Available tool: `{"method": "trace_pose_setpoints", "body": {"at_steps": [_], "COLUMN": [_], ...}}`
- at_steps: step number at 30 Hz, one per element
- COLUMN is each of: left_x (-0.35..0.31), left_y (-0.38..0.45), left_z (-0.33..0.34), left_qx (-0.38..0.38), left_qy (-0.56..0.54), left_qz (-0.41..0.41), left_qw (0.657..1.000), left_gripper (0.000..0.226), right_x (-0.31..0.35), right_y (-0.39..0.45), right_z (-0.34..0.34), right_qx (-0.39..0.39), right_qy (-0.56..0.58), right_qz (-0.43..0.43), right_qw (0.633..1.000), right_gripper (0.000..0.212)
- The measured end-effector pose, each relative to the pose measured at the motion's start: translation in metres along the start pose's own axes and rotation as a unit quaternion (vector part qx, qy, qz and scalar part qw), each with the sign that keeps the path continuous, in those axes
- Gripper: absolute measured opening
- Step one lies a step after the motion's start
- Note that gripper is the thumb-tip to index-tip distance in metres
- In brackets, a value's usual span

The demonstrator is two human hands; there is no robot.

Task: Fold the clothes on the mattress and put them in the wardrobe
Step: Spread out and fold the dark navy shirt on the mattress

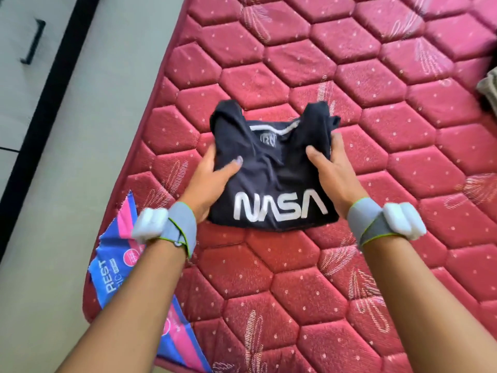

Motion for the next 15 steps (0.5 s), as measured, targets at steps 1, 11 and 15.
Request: {"method": "trace_pose_setpoints", "body": {"at_steps": [1,11,15], "left_x": [-0.018,-0.172,-0.121], "left_y": [0.006,0.111,0.145], "left_z": [-0.01,-0.113,-0.141], "left_qx": [-0.018,-0.129,-0.281], "left_qy": [-0.001,0.16,0.383], "left_qz": [0.024,0.157,0.01], "left_qw": [1.0,0.966,0.88], "left_gripper": [0.033,0.058,0.065], "right_x": [0.009,0.041,0.016], "right_y": [0.015,0.165,0.151], "right_z": [0.007,0.08,0.057], "right_qx": [-0.009,-0.097,-0.117], "right_qy": [0.013,-0.003,-0.364], "right_qz": [-0.017,-0.007,0.147], "right_qw": [1.0,0.995,0.912], "right_gripper": [0.036,0.052,0.071]}}
Point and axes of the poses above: each hand's wrist, its own y-axis towards the middle knuckle, its own z-axis out of the palm, x = y × z, the point moved 7 cm from there along y, towards the middle knuckle, and after that the axes turned 15 degrees about -z, right-handed, at the moved point
